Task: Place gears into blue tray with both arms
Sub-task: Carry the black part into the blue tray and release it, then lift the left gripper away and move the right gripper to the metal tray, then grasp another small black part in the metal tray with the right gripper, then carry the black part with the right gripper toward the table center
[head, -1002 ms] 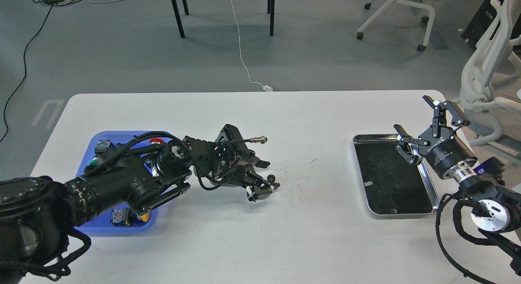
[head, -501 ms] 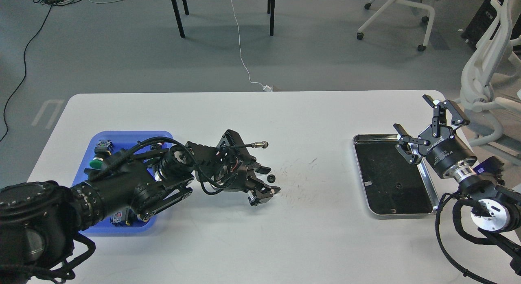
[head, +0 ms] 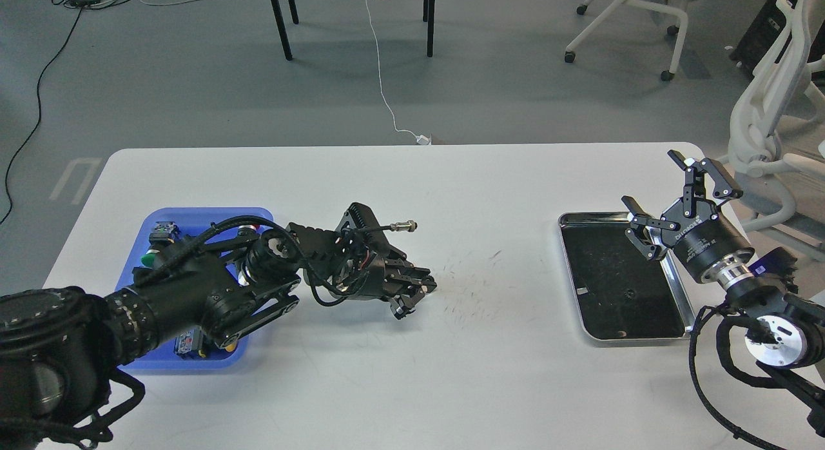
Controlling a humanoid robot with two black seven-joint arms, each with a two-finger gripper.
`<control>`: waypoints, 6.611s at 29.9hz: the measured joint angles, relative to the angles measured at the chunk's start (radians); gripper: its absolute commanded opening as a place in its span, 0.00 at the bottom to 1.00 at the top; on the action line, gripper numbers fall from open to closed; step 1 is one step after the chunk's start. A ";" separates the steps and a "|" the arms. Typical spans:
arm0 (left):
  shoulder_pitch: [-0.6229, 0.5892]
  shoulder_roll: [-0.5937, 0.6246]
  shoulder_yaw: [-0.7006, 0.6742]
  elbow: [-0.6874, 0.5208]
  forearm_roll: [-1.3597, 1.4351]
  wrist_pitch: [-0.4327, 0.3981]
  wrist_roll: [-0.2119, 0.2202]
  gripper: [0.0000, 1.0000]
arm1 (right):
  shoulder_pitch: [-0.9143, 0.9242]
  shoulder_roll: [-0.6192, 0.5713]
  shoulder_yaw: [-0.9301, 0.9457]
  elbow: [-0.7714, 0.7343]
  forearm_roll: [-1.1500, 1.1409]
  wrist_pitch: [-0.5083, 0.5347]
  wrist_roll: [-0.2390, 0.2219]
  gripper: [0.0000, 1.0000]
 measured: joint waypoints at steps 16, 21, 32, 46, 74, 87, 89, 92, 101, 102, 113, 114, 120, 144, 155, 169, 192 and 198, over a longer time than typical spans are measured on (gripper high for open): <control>0.028 0.681 -0.001 -0.445 -0.151 -0.010 0.001 0.11 | 0.009 0.016 -0.012 0.005 -0.015 -0.002 0.000 0.97; 0.094 0.735 -0.003 -0.393 -0.148 -0.003 0.001 0.12 | 0.009 0.013 -0.012 0.005 -0.015 -0.002 0.000 0.97; 0.140 0.711 -0.001 -0.251 -0.126 -0.001 0.001 0.14 | 0.007 0.014 -0.012 0.008 -0.015 -0.002 0.000 0.97; 0.162 0.689 -0.020 -0.200 -0.104 0.001 0.001 0.90 | 0.006 0.014 -0.010 0.006 -0.015 -0.002 0.000 0.97; 0.555 0.197 -0.776 -0.445 -1.445 -0.003 0.010 0.98 | 0.153 -0.267 -0.130 0.116 -0.771 0.009 0.000 0.99; 0.584 0.176 -0.796 -0.447 -1.444 -0.051 0.019 0.98 | 0.846 -0.317 -0.891 0.114 -1.509 0.123 0.000 0.99; 0.584 0.176 -0.797 -0.447 -1.444 -0.051 0.019 0.98 | 0.904 -0.278 -0.981 0.097 -1.556 0.128 0.000 0.98; 0.584 0.171 -0.798 -0.447 -1.444 -0.051 0.019 0.98 | 0.935 -0.203 -1.049 0.035 -1.597 0.127 0.000 0.96; 0.586 0.165 -0.810 -0.447 -1.444 -0.063 0.019 0.98 | 0.924 -0.036 -1.142 -0.087 -1.623 0.115 0.000 0.82; 0.586 0.165 -0.810 -0.447 -1.444 -0.064 0.019 0.98 | 0.920 -0.030 -1.147 -0.089 -1.623 0.115 0.000 0.80; 0.585 0.163 -0.807 -0.446 -1.442 -0.066 0.020 0.98 | 0.853 0.028 -1.161 -0.142 -1.623 0.067 0.000 0.69; 0.585 0.164 -0.808 -0.446 -1.442 -0.066 0.020 0.98 | 0.849 0.030 -1.161 -0.143 -1.622 0.065 0.000 0.68; 0.586 0.166 -0.809 -0.449 -1.442 -0.066 0.020 0.98 | 0.837 0.033 -1.161 -0.147 -1.621 0.053 0.000 0.53; 0.586 0.165 -0.808 -0.456 -1.443 -0.066 0.023 0.98 | 0.882 0.026 -1.155 -0.123 -1.610 0.030 0.001 0.18; 0.588 0.173 -0.806 -0.467 -1.442 -0.065 0.023 0.98 | 1.045 0.083 -1.128 0.014 -1.388 0.030 0.000 0.19; 0.604 0.176 -0.809 -0.472 -1.442 -0.065 0.023 0.98 | 1.015 0.506 -1.242 -0.125 -1.235 -0.128 0.000 0.20; 0.615 0.180 -0.811 -0.474 -1.441 -0.065 0.023 0.98 | 0.946 0.628 -1.306 -0.191 -1.202 -0.199 0.000 0.68; 0.616 0.183 -0.811 -0.474 -1.439 -0.065 0.023 0.98 | 0.949 0.597 -1.291 -0.183 -1.148 -0.202 0.000 0.95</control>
